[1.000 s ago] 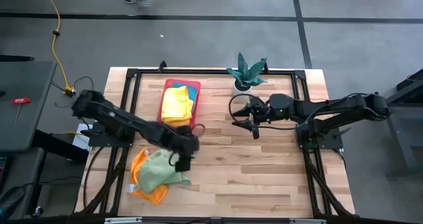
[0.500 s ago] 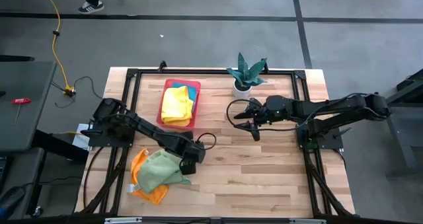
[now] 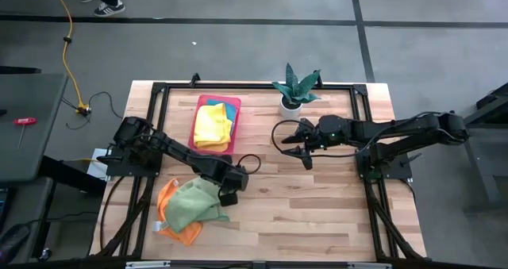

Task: Fold microfiber towels
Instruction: Fold the green microfiber towel

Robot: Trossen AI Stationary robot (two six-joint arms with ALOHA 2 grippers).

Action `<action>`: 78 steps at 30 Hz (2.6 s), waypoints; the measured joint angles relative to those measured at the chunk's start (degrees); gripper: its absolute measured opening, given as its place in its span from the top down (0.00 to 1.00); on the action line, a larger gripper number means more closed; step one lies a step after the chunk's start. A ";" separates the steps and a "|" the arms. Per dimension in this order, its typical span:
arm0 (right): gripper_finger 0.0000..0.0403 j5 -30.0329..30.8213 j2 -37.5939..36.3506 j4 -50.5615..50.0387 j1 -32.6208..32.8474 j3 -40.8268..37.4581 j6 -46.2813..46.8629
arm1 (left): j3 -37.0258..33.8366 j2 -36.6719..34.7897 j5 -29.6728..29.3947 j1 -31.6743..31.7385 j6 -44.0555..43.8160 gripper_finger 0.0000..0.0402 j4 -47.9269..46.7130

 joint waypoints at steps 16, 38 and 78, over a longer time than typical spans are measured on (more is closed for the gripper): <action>0.51 -3.75 0.00 -4.60 0.02 -0.02 2.99 | -0.32 -28.80 -3.52 2.33 0.34 1.00 -0.09; 0.51 -7.56 0.00 -3.59 5.44 -0.37 0.07 | 19.96 -28.31 -5.50 4.69 11.14 1.00 9.24; 0.51 15.37 18.80 -29.15 28.97 -0.50 14.60 | 22.51 -2.62 -9.38 16.50 2.37 1.00 14.04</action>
